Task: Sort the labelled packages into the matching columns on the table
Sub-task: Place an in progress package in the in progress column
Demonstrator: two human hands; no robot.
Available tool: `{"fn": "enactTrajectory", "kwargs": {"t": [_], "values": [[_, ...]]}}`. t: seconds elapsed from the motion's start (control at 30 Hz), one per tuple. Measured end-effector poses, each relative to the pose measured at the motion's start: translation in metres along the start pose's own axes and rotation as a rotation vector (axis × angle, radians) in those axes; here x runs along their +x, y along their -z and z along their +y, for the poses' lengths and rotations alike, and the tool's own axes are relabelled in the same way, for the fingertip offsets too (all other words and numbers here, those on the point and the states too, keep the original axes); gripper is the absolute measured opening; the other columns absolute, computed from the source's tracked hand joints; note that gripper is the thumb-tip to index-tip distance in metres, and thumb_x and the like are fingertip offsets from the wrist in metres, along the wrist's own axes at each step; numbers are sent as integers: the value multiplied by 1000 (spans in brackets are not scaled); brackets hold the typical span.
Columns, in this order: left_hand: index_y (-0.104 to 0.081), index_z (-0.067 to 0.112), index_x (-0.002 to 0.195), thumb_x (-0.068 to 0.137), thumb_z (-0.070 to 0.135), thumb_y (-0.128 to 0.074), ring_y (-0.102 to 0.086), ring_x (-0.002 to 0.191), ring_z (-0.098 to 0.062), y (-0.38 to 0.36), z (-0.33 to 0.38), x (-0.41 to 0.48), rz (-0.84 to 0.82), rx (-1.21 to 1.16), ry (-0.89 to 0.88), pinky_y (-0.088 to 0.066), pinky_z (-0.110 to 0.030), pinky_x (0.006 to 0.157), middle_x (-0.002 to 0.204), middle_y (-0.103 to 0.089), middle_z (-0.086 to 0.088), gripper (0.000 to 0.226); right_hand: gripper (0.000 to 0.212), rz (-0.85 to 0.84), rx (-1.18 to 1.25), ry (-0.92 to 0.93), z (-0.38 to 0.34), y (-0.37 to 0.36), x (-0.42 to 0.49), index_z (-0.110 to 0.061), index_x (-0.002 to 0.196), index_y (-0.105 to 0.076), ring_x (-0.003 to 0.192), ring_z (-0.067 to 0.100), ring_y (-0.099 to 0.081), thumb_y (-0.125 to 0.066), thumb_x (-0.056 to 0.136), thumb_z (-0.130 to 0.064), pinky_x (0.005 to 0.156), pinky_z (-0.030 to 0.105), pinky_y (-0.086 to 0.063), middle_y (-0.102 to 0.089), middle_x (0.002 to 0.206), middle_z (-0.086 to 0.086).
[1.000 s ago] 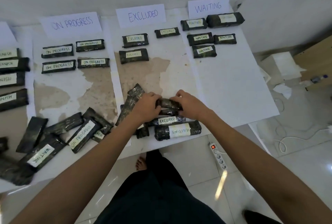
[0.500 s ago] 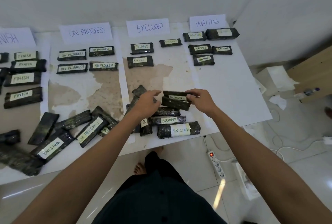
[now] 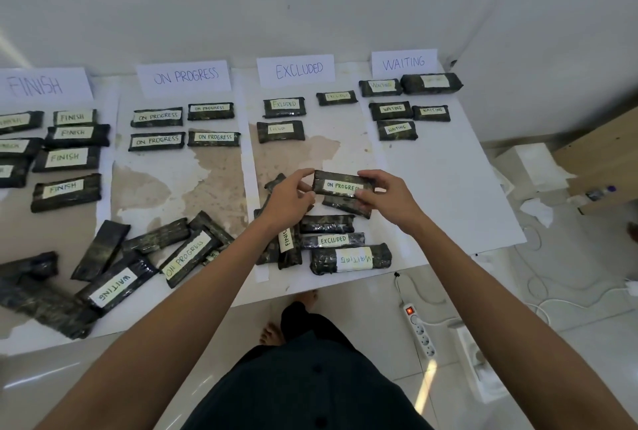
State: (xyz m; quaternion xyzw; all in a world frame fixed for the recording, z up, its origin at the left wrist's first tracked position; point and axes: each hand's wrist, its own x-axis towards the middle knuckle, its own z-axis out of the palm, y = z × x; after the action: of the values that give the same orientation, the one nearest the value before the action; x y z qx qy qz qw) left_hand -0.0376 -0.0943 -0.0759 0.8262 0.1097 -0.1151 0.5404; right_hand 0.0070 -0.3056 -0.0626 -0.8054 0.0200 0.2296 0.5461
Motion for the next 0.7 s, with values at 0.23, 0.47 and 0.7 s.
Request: {"fn": "enactTrajectory", "kwargs": {"t": [0.23, 0.47, 0.7], "values": [[-48, 17, 132, 90, 3, -52, -54, 70, -3, 17, -5, -7, 81, -51, 26, -45, -7, 58, 85, -53, 1, 45, 49, -27, -503, 265, -24, -19, 7, -15, 122, -61, 99, 13, -53, -78, 75, -17, 88, 22, -42, -55, 114, 4], [-49, 21, 132, 90, 10, -52, -58, 73, -13, 56, -23, -22, 178, -56, 54, -45, -20, 60, 94, -61, -5, 43, 55, -121, -983, 507, -49, -60, 22, -14, 128, -56, 102, 24, -47, -68, 79, -37, 91, 36, -44, -60, 112, 4], [-42, 16, 137, 93, 18, -52, -48, 119, -20, 109, -62, -22, 257, 184, 51, -40, -32, 98, 129, -53, -6, 45, 52, -194, -1026, 561, -76, -120, 61, -11, 125, -60, 102, 28, -48, -66, 79, -36, 90, 38, -44, -60, 109, 8]]}}
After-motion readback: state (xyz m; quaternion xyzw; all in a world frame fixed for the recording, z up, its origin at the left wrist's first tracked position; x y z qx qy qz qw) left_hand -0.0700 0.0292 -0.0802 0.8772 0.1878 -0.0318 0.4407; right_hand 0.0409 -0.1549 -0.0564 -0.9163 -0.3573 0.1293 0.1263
